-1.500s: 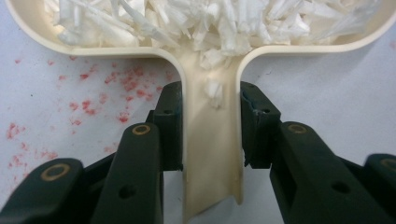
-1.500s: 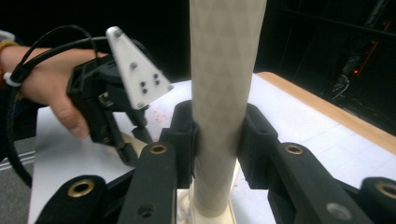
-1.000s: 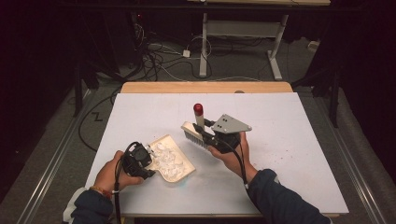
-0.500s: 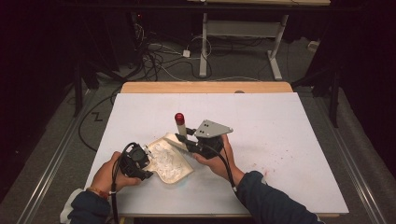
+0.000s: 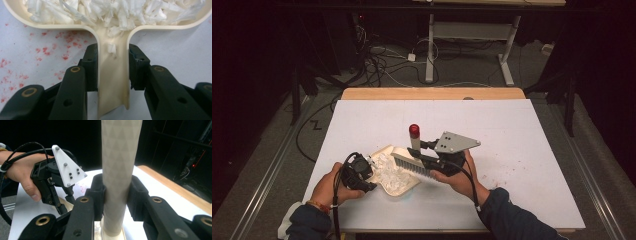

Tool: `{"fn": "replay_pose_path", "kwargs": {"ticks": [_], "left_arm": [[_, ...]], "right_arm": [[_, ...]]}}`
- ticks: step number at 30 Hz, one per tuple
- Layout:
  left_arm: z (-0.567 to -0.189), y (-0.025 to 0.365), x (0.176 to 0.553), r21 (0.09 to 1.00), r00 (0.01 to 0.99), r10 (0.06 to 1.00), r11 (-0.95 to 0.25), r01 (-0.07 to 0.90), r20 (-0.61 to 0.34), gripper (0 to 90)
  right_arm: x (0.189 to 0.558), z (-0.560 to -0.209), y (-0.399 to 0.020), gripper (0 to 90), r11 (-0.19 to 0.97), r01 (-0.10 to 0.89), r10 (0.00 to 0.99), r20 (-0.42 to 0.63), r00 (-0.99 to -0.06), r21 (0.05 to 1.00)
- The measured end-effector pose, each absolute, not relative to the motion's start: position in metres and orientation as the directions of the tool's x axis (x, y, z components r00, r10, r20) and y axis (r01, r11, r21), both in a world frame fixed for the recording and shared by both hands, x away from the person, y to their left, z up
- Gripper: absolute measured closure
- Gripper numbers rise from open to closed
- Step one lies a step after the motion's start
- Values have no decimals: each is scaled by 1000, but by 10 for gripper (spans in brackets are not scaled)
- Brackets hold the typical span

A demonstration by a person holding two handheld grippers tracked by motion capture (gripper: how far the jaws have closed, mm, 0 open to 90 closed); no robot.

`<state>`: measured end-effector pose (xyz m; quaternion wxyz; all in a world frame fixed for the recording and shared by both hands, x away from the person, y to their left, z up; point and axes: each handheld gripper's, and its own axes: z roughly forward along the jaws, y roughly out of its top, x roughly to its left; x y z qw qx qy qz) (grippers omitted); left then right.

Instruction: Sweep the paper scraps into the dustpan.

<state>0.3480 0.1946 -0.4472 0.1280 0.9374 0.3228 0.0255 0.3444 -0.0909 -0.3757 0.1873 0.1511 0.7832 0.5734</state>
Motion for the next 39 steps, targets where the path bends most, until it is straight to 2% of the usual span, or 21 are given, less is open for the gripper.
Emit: {"fn": "replay_pose_path", "kwargs": {"ticks": [7, 15, 39], "left_arm": [[-448, 195, 349, 260, 787, 616, -754, 603, -38, 634], [-448, 195, 349, 265, 783, 621, -749, 608, -42, 634], [-448, 194, 350, 277, 778, 628, -742, 610, -32, 634]], "right_arm": [[343, -369, -119, 707, 297, 43, 474, -108, -874, 954], [340, -382, -136, 707, 348, 79, 471, -101, -876, 934], [332, -372, -233, 706, 357, 122, 570, -113, -814, 926]]}}
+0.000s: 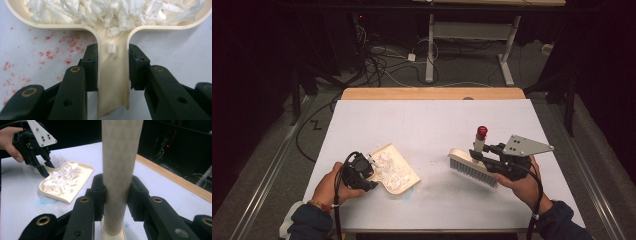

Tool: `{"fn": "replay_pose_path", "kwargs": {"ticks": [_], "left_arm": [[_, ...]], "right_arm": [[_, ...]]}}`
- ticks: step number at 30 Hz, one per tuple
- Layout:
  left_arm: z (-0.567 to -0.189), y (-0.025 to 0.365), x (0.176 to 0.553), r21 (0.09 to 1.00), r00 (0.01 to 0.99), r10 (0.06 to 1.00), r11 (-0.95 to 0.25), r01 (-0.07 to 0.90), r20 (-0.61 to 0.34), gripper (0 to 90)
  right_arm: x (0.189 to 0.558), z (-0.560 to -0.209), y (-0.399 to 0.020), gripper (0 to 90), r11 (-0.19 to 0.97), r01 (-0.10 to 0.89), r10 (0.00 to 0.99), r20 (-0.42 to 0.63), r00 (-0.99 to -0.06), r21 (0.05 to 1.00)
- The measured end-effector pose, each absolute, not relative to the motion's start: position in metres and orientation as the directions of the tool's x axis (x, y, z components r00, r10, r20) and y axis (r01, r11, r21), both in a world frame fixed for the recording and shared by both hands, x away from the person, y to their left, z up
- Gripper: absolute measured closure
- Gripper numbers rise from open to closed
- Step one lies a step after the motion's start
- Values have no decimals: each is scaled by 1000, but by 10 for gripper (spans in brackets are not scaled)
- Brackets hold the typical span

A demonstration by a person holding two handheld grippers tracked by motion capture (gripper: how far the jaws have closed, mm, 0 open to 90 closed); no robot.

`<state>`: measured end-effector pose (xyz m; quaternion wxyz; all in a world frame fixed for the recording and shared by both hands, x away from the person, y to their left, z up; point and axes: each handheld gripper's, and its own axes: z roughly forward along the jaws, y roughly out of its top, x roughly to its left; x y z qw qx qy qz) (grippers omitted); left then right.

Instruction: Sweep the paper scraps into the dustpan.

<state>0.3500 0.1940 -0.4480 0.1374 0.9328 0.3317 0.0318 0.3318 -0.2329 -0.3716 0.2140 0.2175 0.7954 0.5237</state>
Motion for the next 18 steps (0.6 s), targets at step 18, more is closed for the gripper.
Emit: {"fn": "replay_pose_path", "kwargs": {"ticks": [18], "left_arm": [[-448, 194, 351, 281, 767, 641, -732, 621, -25, 634]], "right_arm": [[319, -365, -288, 706, 344, 166, 614, -87, -785, 924]]}}
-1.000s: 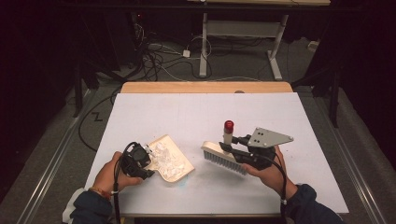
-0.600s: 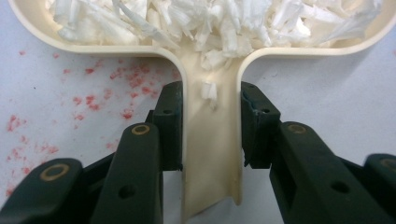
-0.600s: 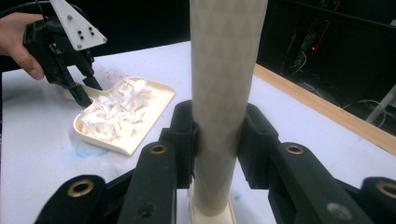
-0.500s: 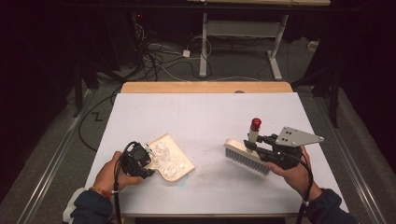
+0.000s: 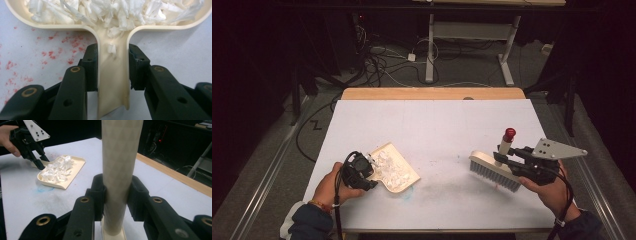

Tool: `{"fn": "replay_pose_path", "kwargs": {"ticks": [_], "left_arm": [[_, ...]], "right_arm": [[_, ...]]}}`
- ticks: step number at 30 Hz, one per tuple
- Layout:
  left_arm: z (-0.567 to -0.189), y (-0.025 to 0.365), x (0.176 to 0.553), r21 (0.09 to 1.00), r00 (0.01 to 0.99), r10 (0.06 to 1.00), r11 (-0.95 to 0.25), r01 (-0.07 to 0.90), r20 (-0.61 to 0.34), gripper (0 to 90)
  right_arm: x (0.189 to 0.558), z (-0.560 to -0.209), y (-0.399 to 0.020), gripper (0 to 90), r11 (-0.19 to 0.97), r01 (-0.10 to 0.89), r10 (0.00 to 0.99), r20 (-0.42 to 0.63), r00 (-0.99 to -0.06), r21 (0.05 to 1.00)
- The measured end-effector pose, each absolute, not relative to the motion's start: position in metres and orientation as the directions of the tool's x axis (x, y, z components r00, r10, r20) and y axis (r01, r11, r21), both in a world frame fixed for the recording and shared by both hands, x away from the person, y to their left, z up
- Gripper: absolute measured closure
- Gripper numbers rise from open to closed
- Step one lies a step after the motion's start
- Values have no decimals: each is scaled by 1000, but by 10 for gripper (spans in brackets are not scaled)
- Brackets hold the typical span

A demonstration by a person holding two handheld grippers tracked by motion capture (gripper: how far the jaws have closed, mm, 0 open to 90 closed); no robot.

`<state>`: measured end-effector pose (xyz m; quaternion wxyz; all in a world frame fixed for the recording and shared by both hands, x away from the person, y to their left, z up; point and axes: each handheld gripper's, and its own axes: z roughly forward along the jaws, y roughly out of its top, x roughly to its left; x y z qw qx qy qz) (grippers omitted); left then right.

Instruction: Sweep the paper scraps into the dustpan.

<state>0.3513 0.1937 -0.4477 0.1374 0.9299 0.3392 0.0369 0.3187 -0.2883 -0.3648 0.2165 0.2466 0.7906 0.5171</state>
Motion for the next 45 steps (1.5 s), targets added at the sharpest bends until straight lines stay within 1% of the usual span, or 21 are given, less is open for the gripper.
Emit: {"fn": "replay_pose_path", "kwargs": {"ticks": [7, 13, 18, 27, 31, 34, 38, 43, 45], "left_arm": [[-445, 197, 350, 302, 741, 672, -702, 645, -20, 634], [-445, 206, 350, 305, 706, 707, -667, 680, -30, 634], [-444, 213, 348, 322, 680, 732, -637, 700, -30, 634], [-445, 231, 351, 341, 596, 802, -551, 762, -36, 634], [-445, 240, 353, 358, 561, 828, -516, 778, -25, 634], [-445, 248, 352, 380, 520, 853, -468, 798, -39, 634], [-449, 254, 354, 373, 483, 874, -431, 821, -53, 634], [-452, 252, 356, 371, 467, 883, -417, 830, -52, 634], [-452, 250, 356, 370, 465, 884, -417, 830, -47, 634]], "right_arm": [[316, -362, -302, 706, 342, 185, 620, -73, -781, 921], [316, -357, -313, 706, 340, 202, 593, -43, -804, 919], [318, -355, -323, 706, 321, 209, 603, -29, -797, 924], [320, -356, -328, 706, 320, 228, 609, -16, -793, 920], [320, -357, -326, 706, 333, 255, 590, 10, -807, 908], [318, -356, -325, 706, 339, 262, 569, 25, -822, 903], [316, -359, -323, 706, 359, 275, 543, 40, -839, 892], [319, -363, -318, 705, 416, 291, 546, 19, -838, 861], [323, -366, -318, 706, 422, 301, 550, 23, -835, 855]]}}
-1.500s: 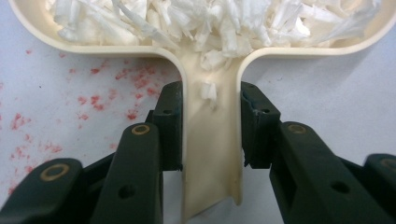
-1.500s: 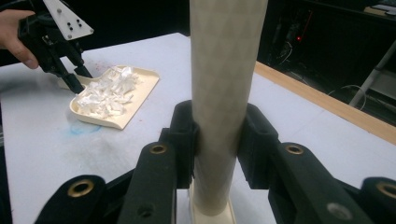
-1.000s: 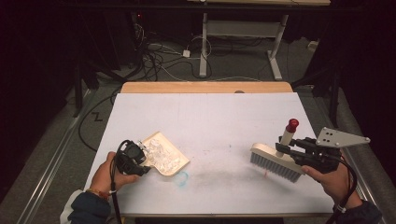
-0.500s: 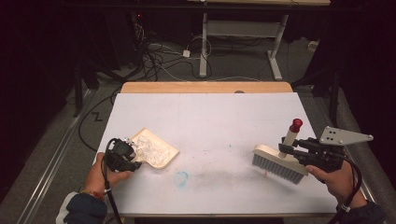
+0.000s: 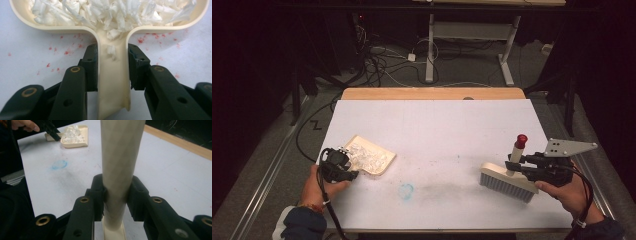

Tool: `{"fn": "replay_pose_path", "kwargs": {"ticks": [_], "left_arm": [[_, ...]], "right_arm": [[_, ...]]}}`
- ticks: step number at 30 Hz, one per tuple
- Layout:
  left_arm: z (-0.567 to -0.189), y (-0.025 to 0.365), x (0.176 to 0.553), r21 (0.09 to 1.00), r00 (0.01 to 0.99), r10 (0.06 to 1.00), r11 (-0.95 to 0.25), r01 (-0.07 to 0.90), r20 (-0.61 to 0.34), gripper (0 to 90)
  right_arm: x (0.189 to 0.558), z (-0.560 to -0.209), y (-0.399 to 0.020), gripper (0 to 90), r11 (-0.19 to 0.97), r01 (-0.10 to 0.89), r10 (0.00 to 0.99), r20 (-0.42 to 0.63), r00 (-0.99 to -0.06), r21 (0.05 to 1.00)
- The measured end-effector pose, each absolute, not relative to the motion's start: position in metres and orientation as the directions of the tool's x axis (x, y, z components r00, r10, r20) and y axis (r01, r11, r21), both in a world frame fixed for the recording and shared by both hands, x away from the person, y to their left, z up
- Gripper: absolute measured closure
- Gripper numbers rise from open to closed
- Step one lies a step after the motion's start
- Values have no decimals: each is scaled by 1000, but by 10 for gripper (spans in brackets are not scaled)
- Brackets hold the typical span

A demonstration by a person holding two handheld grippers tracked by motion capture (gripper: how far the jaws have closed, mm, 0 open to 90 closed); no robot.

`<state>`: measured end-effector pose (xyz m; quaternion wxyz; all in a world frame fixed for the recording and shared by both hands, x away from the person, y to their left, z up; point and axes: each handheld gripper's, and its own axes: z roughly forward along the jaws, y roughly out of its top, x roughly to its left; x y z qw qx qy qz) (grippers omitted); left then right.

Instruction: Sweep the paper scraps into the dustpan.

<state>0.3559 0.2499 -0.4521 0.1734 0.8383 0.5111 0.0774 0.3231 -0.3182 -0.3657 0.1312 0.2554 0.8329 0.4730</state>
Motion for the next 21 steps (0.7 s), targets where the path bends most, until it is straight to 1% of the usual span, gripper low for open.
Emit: {"fn": "replay_pose_path", "kwargs": {"ticks": [7, 10, 12, 14, 17, 21], "left_arm": [[-454, 243, 356, 375, 460, 887, -411, 831, -48, 632], [-453, 241, 355, 384, 454, 888, -397, 834, -69, 623], [-452, 239, 354, 394, 447, 891, -385, 835, -76, 598], [-452, 236, 350, 397, 447, 891, -382, 835, -83, 550], [-454, 231, 344, 399, 469, 875, -391, 829, -118, 540], [-454, 223, 338, 398, 490, 865, -414, 819, -110, 494]], "right_arm": [[340, -370, -317, 703, 408, 333, 572, 46, -819, 850], [347, -371, -315, 701, 402, 343, 581, 53, -812, 849], [351, -372, -315, 697, 397, 350, 592, 54, -804, 848], [355, -373, -315, 691, 392, 358, 598, 61, -799, 847], [363, -374, -314, 684, 384, 371, 616, 65, -785, 845], [374, -376, -314, 674, 365, 396, 639, 83, -765, 843]]}}
